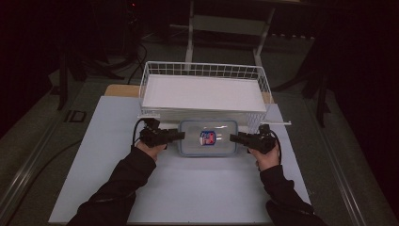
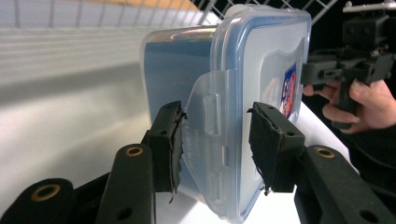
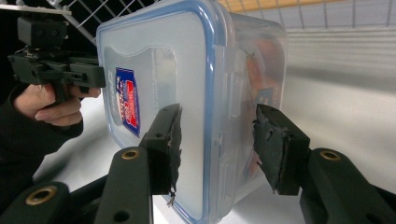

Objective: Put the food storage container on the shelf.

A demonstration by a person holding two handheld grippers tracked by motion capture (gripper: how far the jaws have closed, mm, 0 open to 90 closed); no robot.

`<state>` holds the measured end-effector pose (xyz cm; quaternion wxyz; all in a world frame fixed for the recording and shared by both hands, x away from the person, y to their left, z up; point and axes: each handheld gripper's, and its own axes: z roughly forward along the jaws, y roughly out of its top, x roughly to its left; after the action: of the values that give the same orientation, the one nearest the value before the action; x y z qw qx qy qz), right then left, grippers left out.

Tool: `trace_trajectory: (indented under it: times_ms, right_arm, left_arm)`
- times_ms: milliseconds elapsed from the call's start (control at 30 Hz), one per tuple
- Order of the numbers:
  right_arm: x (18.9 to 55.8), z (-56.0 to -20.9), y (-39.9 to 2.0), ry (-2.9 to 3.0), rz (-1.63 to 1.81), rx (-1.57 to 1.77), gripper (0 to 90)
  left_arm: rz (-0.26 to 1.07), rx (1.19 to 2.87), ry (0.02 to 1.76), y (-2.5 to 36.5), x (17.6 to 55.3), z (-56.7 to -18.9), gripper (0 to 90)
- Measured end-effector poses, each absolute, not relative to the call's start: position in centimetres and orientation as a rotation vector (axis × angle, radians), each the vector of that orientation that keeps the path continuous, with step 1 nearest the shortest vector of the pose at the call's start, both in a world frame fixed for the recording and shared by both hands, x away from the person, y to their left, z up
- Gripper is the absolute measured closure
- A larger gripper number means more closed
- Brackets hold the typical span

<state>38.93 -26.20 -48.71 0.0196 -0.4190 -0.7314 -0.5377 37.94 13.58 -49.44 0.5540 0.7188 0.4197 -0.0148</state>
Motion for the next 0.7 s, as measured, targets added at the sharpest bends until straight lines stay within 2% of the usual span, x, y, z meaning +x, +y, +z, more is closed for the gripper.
trace_trajectory:
  times_ms: [233,533,700]
  right_arm:
    - [39.7,-49.8,-25.6,-2.284,-1.681,-1.322,51.1]
    - [40.4,-50.2,-25.5,-2.258,-1.688,-1.341,50.5]
    - [40.5,-50.5,-25.3,-2.218,-1.672,-1.390,48.5]
  left_arm:
    - [0.028,1.698,1.017,13.6,38.8,-50.2,53.9]
    - [0.025,1.662,1.030,13.6,39.2,-50.5,53.4]
    - [0.063,1.685,1.065,13.1,39.3,-50.6,49.6]
